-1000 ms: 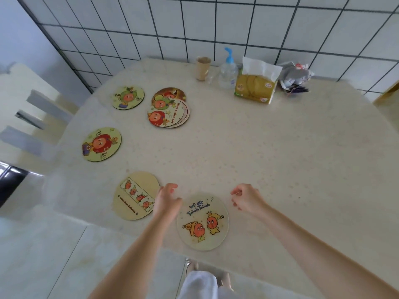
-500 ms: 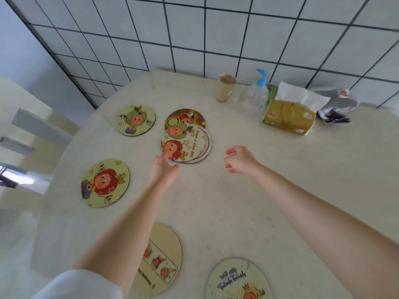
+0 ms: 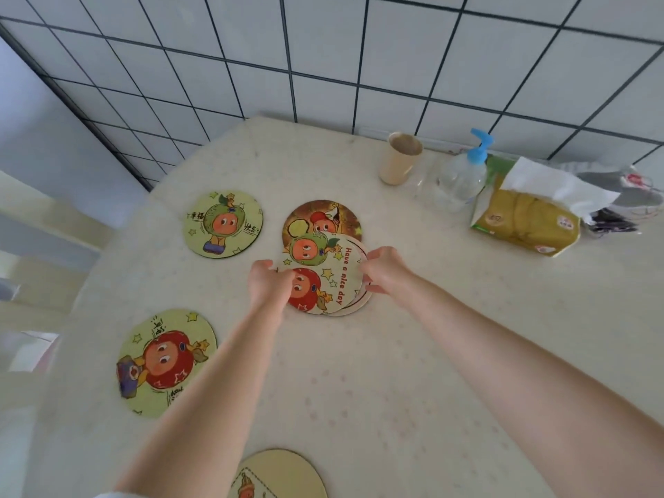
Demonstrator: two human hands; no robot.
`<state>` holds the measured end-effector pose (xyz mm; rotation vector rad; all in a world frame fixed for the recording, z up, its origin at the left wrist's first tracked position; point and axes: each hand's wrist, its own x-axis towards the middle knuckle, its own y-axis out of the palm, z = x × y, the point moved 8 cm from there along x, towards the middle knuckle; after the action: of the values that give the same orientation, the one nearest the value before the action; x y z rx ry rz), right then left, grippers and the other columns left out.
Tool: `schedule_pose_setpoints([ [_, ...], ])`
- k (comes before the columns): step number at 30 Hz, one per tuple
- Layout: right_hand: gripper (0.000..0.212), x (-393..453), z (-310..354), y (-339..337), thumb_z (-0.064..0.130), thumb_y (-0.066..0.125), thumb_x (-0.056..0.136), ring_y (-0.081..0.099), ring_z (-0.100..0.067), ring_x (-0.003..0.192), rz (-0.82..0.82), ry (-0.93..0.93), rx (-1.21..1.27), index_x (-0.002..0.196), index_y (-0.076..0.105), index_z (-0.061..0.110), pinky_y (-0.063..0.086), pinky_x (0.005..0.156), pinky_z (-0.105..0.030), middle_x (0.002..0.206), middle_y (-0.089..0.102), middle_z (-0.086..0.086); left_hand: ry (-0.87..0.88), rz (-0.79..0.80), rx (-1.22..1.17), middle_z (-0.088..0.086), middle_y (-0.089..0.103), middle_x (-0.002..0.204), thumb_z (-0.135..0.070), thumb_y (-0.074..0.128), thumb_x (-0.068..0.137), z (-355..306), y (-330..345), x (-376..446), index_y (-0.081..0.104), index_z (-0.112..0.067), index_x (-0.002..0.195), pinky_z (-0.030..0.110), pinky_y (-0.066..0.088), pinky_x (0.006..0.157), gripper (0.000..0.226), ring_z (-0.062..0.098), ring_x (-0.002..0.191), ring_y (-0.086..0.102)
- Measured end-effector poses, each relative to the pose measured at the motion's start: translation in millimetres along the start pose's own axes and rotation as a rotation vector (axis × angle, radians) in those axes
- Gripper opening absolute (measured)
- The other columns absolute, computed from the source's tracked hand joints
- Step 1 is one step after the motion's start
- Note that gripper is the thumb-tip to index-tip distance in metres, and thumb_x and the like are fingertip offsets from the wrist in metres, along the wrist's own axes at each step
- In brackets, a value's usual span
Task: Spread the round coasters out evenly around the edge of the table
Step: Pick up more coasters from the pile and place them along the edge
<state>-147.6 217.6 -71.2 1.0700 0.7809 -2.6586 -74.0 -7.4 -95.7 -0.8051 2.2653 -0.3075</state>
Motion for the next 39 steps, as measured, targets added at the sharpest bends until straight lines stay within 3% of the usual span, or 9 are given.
schedule_pose_setpoints([
  [4, 0.026, 3.6, -0.5, 8.4, 0.002, 0.058, 0.086, 0.066, -0.025, 0.076, 0.046, 0.031, 0.149, 0.11, 0.062, -0.003, 0.057, 0.088, -0.048, 0.093, 0.067, -0.015, -0.065, 0.06, -0.081, 0.016, 0.07, 0.098, -0.009, 0.068, 0.075, 4.7, 7.8, 0.8, 0.065, -0.002, 0.102, 0.041, 0.055, 0.076, 0.028, 0.035, 0.095, 0.067],
  [6, 0.018, 3.6, 4.6, 9.8, 0.007, 0.059, 0.087, 0.067, -0.029, 0.095, 0.019, -0.062, -0.01, 0.103, 0.065, 0.003, 0.057, 0.088, -0.042, 0.104, 0.069, -0.015, -0.045, 0.073, -0.08, 0.009, 0.067, 0.073, -0.01, 0.065, 0.075, 2.2, 11.4, -0.9, 0.064, -0.006, 0.079, 0.034, 0.054, 0.063, 0.006, 0.033, 0.078, 0.067],
  [9, 0.019, 2.2, 10.1, 6.7, 0.012, 0.055, 0.089, 0.049, -0.032, 0.116, -0.112, -0.174, -0.299, 0.106, 0.063, 0.009, 0.042, 0.087, -0.036, 0.118, 0.056, -0.014, 0.011, 0.046, -0.014, 0.006, 0.063, 0.068, -0.008, 0.058, 0.077, -3.0, 12.8, -4.2, 0.059, -0.008, 0.072, 0.025, 0.043, 0.051, 0.005, 0.025, 0.068, 0.059],
  [13, 0.021, 8.8, 4.7, 4.8, 0.016, 0.054, 0.089, 0.042, -0.032, 0.119, -0.134, -0.157, -0.386, 0.108, 0.061, 0.012, 0.037, 0.093, -0.037, 0.125, 0.051, -0.016, 0.026, 0.024, 0.03, 0.013, 0.07, 0.085, -0.01, 0.055, 0.078, -3.9, 16.4, -5.1, 0.066, -0.003, 0.082, 0.04, 0.057, 0.067, 0.013, 0.03, 0.08, 0.066],
  [18, 0.006, 5.6, 4.2, 1.6, 0.012, 0.057, 0.086, 0.045, -0.025, 0.101, -0.141, -0.14, -0.235, 0.09, 0.061, 0.012, 0.036, 0.077, -0.03, 0.122, 0.054, -0.015, -0.039, 0.046, -0.095, 0.005, 0.067, 0.075, -0.008, 0.061, 0.076, 5.7, 15.2, -1.8, 0.064, -0.006, 0.08, 0.026, 0.049, 0.057, 0.006, 0.025, 0.074, 0.062],
  [21, 0.006, 2.3, 4.5, -0.4, 0.01, 0.058, 0.084, 0.054, -0.028, 0.105, -0.146, -0.155, -0.121, 0.078, 0.061, 0.011, 0.042, 0.07, -0.031, 0.109, 0.063, -0.014, -0.09, 0.075, -0.169, 0.006, 0.065, 0.073, -0.007, 0.065, 0.073, 10.6, 12.8, -0.9, 0.059, -0.01, 0.072, 0.033, 0.05, 0.066, 0.006, 0.027, 0.073, 0.06],
  [25, 0.01, -10.0, 8.4, -1.0, 0.011, 0.06, 0.083, 0.057, -0.022, 0.079, -0.091, -0.192, 0.002, 0.074, 0.06, 0.014, 0.041, 0.055, -0.025, 0.087, 0.063, -0.006, -0.104, 0.083, -0.237, 0.005, 0.066, 0.076, -0.006, 0.065, 0.076, 10.7, 8.5, -5.6, 0.058, -0.016, 0.068, 0.042, 0.055, 0.083, 0.015, 0.03, 0.085, 0.066],
  [32, 0.004, -40.9, 6.1, -23.9, 0.013, 0.065, 0.082, 0.067, -0.027, 0.087, -0.06, -0.276, 0.124, 0.078, 0.064, 0.015, 0.058, 0.074, -0.039, 0.093, 0.071, -0.01, -0.118, 0.095, -0.349, 0.004, 0.067, 0.083, -0.008, 0.068, 0.081, 9.7, 5.4, -38.7, 0.06, -0.016, 0.079, 0.029, 0.049, 0.058, 0.011, 0.02, 0.076, 0.064],
  [39, 0.01, -93.3, -19.8, -40.0, 0.014, 0.066, 0.085, 0.071, -0.024, 0.084, 0.099, -0.378, 0.218, 0.077, 0.061, 0.018, 0.06, 0.08, -0.047, 0.085, 0.071, -0.006, -0.223, 0.159, -0.421, 0.018, 0.062, 0.11, -0.003, 0.063, 0.085, 29.5, 10.9, -101.4, 0.052, -0.007, 0.12, 0.051, 0.055, 0.08, 0.037, 0.035, 0.095, 0.063],
])
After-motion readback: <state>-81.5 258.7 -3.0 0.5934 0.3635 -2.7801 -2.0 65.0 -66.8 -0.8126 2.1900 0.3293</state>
